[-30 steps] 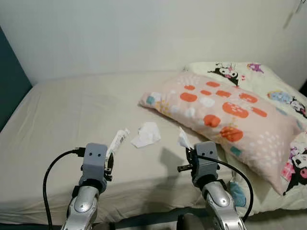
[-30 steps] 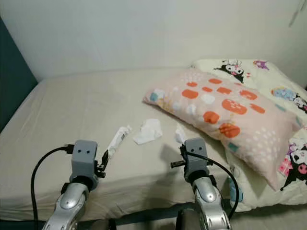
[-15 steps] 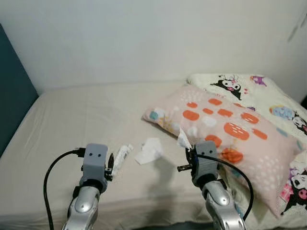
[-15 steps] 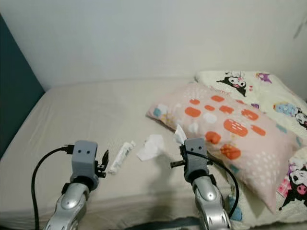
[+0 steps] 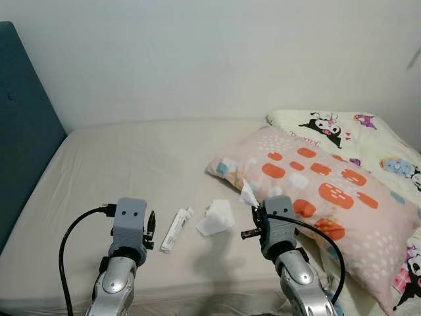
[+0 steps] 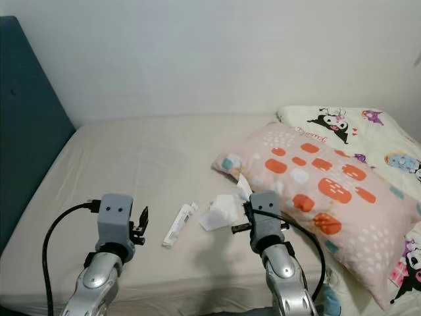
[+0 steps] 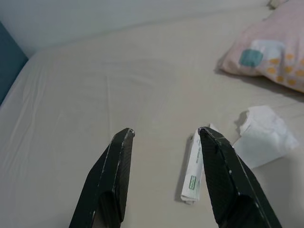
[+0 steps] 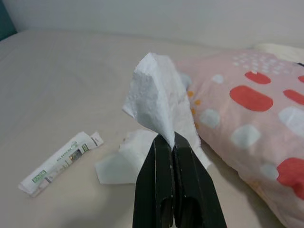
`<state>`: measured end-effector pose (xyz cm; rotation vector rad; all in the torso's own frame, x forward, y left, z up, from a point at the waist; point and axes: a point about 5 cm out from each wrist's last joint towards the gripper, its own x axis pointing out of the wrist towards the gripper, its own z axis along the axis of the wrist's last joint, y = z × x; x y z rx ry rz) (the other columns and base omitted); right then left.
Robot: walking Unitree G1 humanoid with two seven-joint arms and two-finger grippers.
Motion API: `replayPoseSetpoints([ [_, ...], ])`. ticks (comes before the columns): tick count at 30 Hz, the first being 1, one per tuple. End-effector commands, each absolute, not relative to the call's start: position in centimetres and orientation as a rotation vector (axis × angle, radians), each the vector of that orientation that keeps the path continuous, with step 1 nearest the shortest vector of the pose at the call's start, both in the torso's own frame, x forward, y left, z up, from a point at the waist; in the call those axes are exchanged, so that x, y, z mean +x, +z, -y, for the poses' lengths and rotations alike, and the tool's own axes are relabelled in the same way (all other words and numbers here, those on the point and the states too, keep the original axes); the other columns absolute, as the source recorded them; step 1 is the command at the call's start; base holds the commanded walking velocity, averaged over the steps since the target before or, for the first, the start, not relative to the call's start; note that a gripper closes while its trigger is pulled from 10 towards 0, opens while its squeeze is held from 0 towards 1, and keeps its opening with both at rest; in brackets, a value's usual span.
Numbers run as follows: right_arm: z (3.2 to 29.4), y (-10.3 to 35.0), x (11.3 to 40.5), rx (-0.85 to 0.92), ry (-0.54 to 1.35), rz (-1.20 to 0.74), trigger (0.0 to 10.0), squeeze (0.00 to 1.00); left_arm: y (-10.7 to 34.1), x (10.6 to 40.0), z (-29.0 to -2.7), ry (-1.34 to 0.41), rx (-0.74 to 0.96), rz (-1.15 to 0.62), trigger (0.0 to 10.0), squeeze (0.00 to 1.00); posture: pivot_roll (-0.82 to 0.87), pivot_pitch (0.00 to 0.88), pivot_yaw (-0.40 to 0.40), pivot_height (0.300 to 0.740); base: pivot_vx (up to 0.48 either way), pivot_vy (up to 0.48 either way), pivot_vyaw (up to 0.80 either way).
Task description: Clean up the room
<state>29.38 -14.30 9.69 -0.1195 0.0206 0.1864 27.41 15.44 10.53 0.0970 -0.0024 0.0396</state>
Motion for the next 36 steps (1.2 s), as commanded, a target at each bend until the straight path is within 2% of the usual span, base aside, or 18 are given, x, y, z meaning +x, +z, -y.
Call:
replayPoseSetpoints([
  [1, 14.4, 9.8, 29.2, -0.11, 0.182, -0.016, 10.0, 0.0, 10.3, 27.2, -15.6, 0.053, 0.085, -0.006, 10.0, 0.0, 0.02, 0.122, -0.044, 0.691, 0.0, 0.0, 0.0],
  [10, 14.2, 9.6, 29.3, -0.103, 0.179, -0.019, 10.0, 0.0, 10.4, 27.4, -15.6, 0.048, 0.087, -0.003, 10.0, 0.0, 0.02, 0.116, -0.039, 0.721, 0.0, 0.0, 0.0],
  [18, 14.1, 8.6, 29.1, -0.062, 0.164, -0.059, 10.0, 0.0, 9.9, 27.4, -15.6, 0.043, 0.076, -0.02, 10.0, 0.0, 0.02, 0.11, -0.036, 0.721, 0.0, 0.0, 0.0],
  [23, 13.8, 6.5, 28.6, -0.084, 0.169, -0.121, 10.0, 0.0, 7.8, 27.0, -15.5, 0.03, 0.059, -0.099, 10.0, 0.0, 0.02, 0.104, -0.035, 0.721, 0.0, 0.0, 0.0],
  [25, 13.6, 4.4, 28.1, -0.114, 0.171, -0.206, 10.0, 0.0, 6.2, 26.7, -15.4, 0.021, 0.085, -0.148, 10.0, 0.0, 0.02, 0.099, -0.036, 0.721, 0.0, 0.0, 0.0],
  [32, 13.5, 3.1, 27.7, -0.121, 0.174, -0.267, 10.0, 0.0, 5.1, 26.4, -15.1, 0.008, 0.106, -0.186, 10.0, 0.0, 0.02, 0.095, -0.034, 0.721, 0.0, 0.0, 0.0],
  [36, 13.4, 1.6, 26.8, -0.117, 0.16, -0.33, 10.0, 0.0, 3.1, 25.3, -14.7, -0.034, 0.119, -0.276, 10.0, 0.0, 0.01, 0.092, -0.031, 0.721, 0.0, 0.0, 0.0],
])
